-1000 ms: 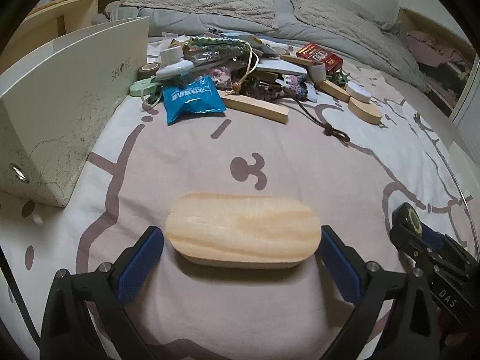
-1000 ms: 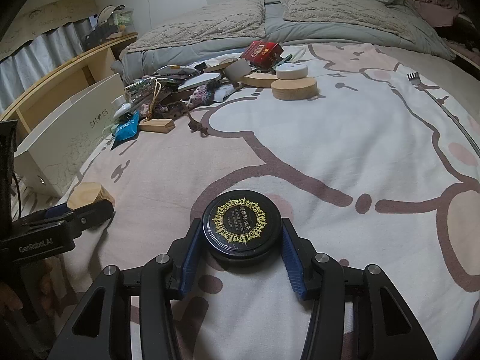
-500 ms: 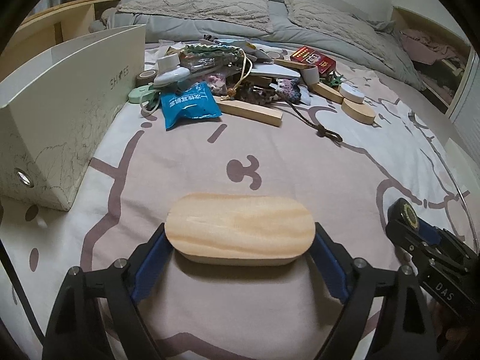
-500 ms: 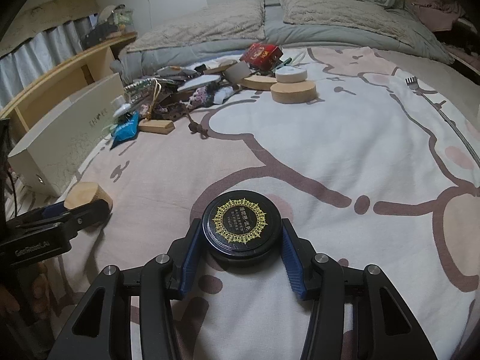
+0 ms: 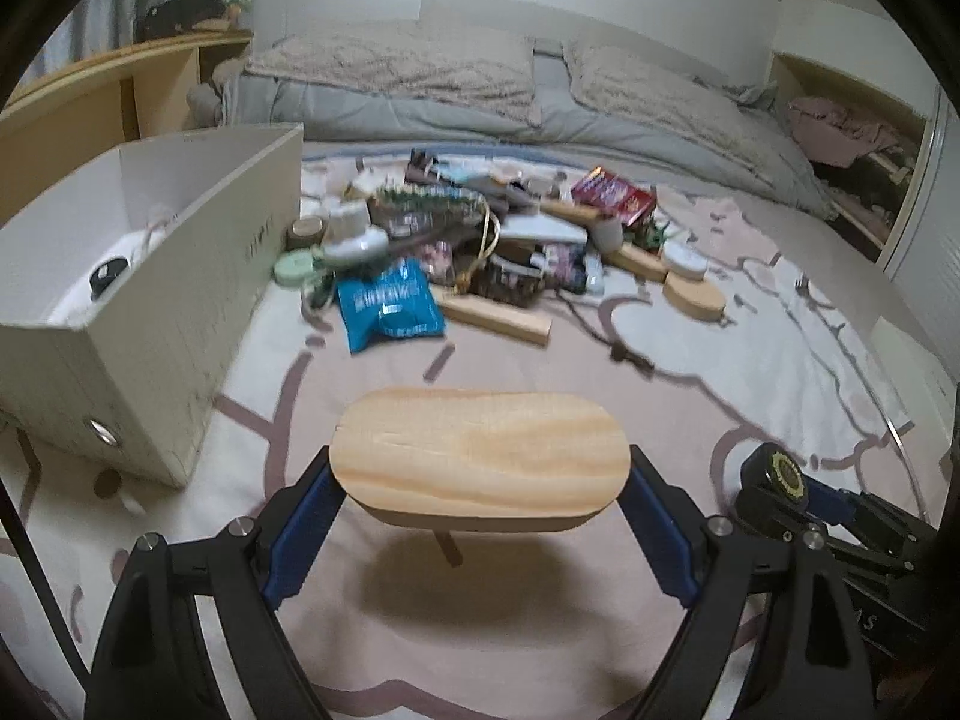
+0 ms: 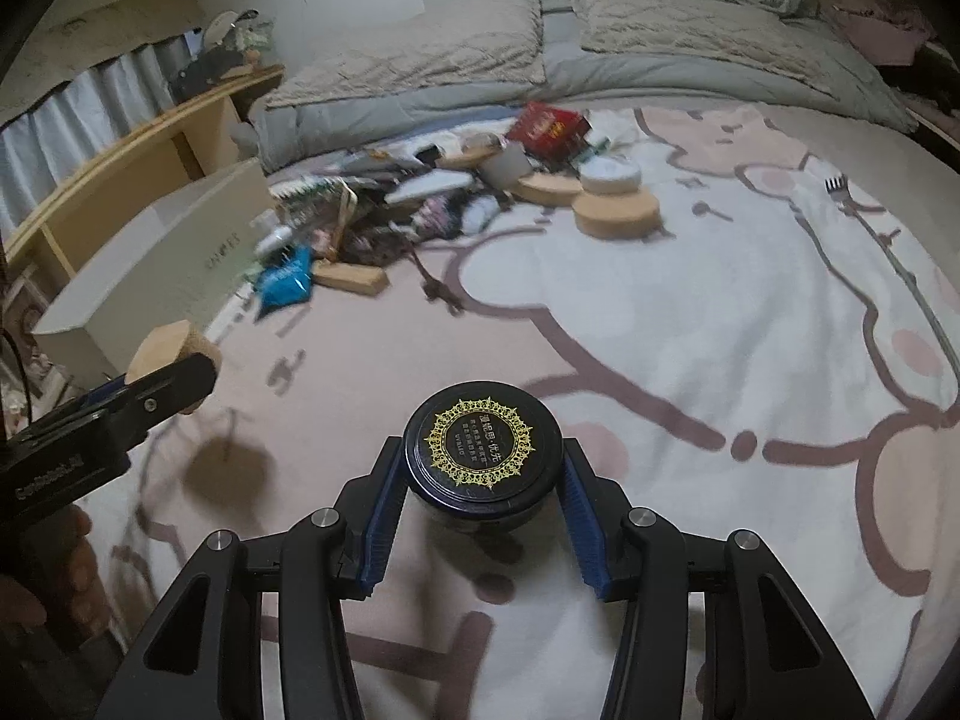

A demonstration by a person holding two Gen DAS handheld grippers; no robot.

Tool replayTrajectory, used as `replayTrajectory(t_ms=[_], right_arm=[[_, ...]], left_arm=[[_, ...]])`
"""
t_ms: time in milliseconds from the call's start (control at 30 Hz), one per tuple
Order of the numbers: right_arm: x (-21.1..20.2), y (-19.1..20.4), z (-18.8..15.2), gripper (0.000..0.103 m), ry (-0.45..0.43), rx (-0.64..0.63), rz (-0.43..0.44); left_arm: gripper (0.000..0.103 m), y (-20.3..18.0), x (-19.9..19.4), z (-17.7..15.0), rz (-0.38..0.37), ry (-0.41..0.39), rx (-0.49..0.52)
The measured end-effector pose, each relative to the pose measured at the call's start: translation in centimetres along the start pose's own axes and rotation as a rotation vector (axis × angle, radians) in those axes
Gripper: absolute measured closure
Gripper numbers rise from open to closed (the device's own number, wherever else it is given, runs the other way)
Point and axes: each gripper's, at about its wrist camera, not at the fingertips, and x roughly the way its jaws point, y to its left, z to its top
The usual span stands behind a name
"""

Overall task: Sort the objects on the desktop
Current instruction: 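Carry the wooden block over the shoe box with left while right carries the tin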

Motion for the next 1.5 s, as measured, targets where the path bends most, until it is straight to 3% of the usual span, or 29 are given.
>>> replayTrajectory(t_ms=[367,533,733,1000,1267,1500], right_arm=[[-3.2,2.4,3.3,0.053,-0.069,-0.021,0.094],[-3.9,3.6,4.3,0.053,-0.058,0.004,0.176],[-4.6,5.4,5.2,0.053,-0.074,-0.037,0.206],[-5.0,7.6,6.1,0.053,-0.062,-0.060,0.282],[-5.2,11.5,7.0,0.053,-0.070,-0.158,0.341],[-5.0,15.1,8.3,0.053,-0.084,-0.228,0.405]], left_arm=[[0.013,3.5,-4.2,4.8,0.022,-0.164,-0.073],[0.013,6.6,-5.2,7.1,0.083,-0.212,-0.090],[0.013,11.0,-5.5,9.9,0.185,-0.239,-0.102],[0.013,17.8,-4.2,12.6,0.348,-0.191,-0.150],[0.013,23.2,-2.3,12.9,0.422,-0.121,-0.214],[0.013,25.3,-0.3,12.7,0.443,-0.047,-0.219]])
